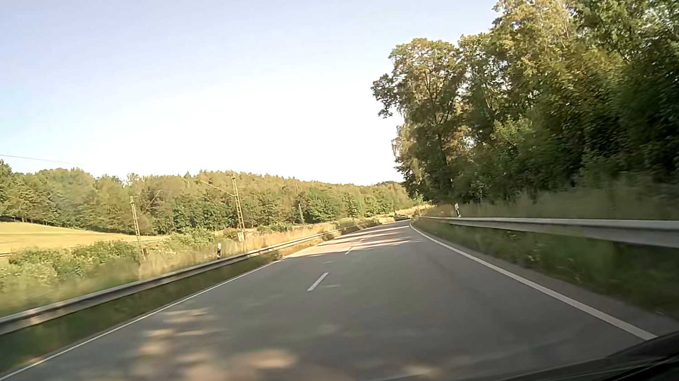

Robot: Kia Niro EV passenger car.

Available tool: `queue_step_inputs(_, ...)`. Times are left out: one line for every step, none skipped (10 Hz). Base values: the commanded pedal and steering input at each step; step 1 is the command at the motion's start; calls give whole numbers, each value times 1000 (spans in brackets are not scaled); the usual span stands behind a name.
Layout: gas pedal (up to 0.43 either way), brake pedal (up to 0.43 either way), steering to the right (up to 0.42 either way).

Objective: Follow the waypoints while adhering to traffic rules and regulations

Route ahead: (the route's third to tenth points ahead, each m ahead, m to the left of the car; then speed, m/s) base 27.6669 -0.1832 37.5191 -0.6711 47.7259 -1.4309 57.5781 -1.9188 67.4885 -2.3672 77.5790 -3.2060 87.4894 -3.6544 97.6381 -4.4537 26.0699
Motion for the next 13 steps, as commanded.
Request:
queue_step_inputs(169, 0, 1)
queue_step_inputs(169, 0, 2)
queue_step_inputs(169, 0, 2)
queue_step_inputs(169, 0, 2)
queue_step_inputs(169, 0, 3)
queue_step_inputs(169, 0, 3)
queue_step_inputs(169, 0, 4)
queue_step_inputs(157, 0, 4)
queue_step_inputs(138, 0, 4)
queue_step_inputs(130, 0, 4)
queue_step_inputs(130, 0, 4)
queue_step_inputs(110, 0, 4)
queue_step_inputs(110, 0, 4)
